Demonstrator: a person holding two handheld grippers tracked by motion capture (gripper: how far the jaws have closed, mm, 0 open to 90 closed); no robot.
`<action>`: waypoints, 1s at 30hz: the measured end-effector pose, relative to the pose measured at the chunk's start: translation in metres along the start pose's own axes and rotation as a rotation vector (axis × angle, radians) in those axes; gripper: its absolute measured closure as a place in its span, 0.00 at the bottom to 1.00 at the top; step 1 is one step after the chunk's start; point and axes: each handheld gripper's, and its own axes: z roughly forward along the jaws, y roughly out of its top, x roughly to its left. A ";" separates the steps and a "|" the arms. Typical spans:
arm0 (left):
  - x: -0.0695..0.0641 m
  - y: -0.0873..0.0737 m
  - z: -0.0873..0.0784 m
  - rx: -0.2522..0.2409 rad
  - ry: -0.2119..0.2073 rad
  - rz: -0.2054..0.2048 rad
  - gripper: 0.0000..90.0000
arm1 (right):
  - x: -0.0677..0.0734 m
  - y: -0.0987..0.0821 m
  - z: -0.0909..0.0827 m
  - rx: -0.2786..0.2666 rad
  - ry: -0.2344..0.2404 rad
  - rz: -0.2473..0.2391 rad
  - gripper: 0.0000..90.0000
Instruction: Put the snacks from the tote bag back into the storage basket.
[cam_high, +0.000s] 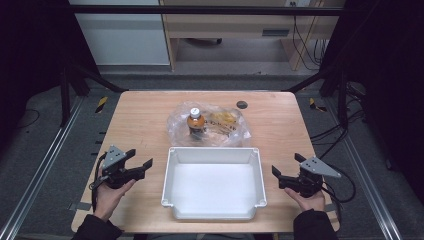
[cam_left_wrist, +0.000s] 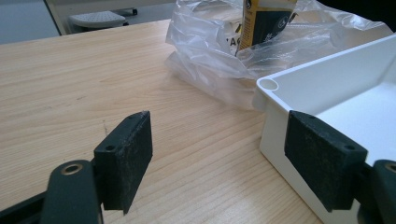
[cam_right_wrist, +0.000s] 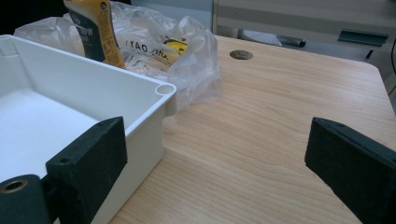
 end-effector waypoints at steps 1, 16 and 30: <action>0.000 0.000 0.000 0.001 -0.001 0.000 0.26 | 0.000 0.000 0.000 0.002 -0.002 0.001 0.07; -0.008 0.006 0.007 0.013 -0.032 0.020 0.26 | 0.000 -0.001 0.001 0.010 0.001 0.002 0.06; -0.020 0.015 0.012 -0.004 -0.048 0.049 0.26 | 0.001 -0.001 0.002 0.016 0.006 -0.004 0.06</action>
